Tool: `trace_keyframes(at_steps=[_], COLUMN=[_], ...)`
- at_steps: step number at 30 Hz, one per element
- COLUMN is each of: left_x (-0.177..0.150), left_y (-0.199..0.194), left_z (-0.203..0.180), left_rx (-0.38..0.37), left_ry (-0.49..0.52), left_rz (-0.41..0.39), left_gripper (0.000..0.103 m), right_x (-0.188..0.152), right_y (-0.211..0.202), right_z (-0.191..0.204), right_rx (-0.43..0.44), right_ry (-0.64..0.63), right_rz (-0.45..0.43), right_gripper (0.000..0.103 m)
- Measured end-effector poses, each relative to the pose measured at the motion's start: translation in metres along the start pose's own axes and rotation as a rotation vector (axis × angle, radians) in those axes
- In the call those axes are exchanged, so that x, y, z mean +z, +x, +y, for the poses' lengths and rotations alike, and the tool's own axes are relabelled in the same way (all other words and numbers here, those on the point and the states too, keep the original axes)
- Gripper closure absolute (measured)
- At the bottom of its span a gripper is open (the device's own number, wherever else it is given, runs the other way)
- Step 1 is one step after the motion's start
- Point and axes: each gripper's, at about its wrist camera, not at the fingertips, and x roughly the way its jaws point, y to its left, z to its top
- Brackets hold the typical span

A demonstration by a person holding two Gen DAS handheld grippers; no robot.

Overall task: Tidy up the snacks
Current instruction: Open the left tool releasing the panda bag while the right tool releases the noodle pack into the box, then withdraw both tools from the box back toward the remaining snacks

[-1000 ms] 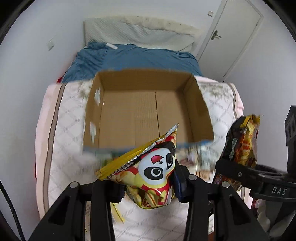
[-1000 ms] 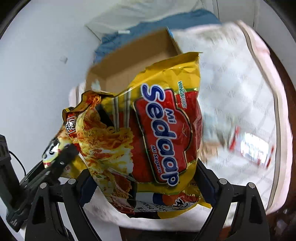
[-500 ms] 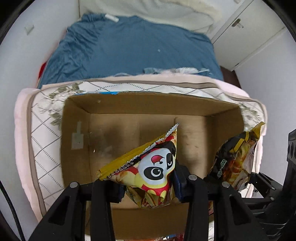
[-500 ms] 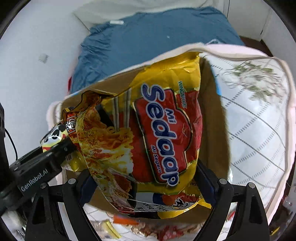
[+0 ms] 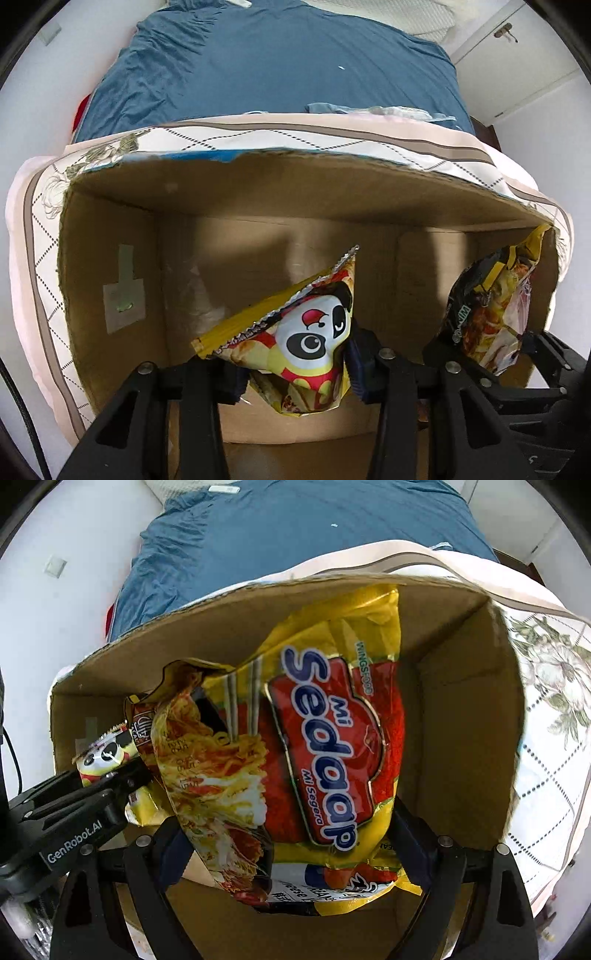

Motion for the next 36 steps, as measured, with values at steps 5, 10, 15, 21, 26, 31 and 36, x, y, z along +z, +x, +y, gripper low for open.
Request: trace_keyframes(at_steps=[5, 10, 15, 21, 26, 31, 36], left_x=[-0.006, -0.013, -0.030, -0.067, -0.109, -0.143, -0.175], left_y=[-0.005, -0.023, -0.048, -0.088, -0.112, -0.133, -0.153], left_z=[0.009, 0.020, 0.013, 0.010, 0.007, 0.003, -0.001], left_rx=[0.015, 0.015, 0.046, 0.082, 0.103, 0.116, 0.128], left_ry=[-0.025, -0.057, -0.025, 0.001, 0.021, 0.031, 0.041], left_rz=[-0.008, -0.059, -0.145, -0.321, -0.402, -0.460, -0.511], left_gripper=[0.040, 0.017, 0.017, 0.017, 0.007, 0.007, 0.007], right_x=[0.020, 0.026, 0.008, -0.037, -0.077, -0.121, -0.158], right_y=[0.018, 0.017, 0.002, -0.029, -0.047, -0.076, -0.104], right_z=[0.021, 0.026, 0.034, 0.044, 0.054, 0.060, 0.065], right_rx=[0.000, -0.019, -0.051, -0.089, -0.115, -0.117, -0.110], right_ry=[-0.006, -0.010, -0.042, -0.063, -0.076, -0.089, -0.098], right_rz=[0.005, -0.021, -0.073, -0.205, -0.290, -0.367, -0.428], right_gripper=[0.007, 0.001, 0.001, 0.001, 0.001, 0.001, 0.001])
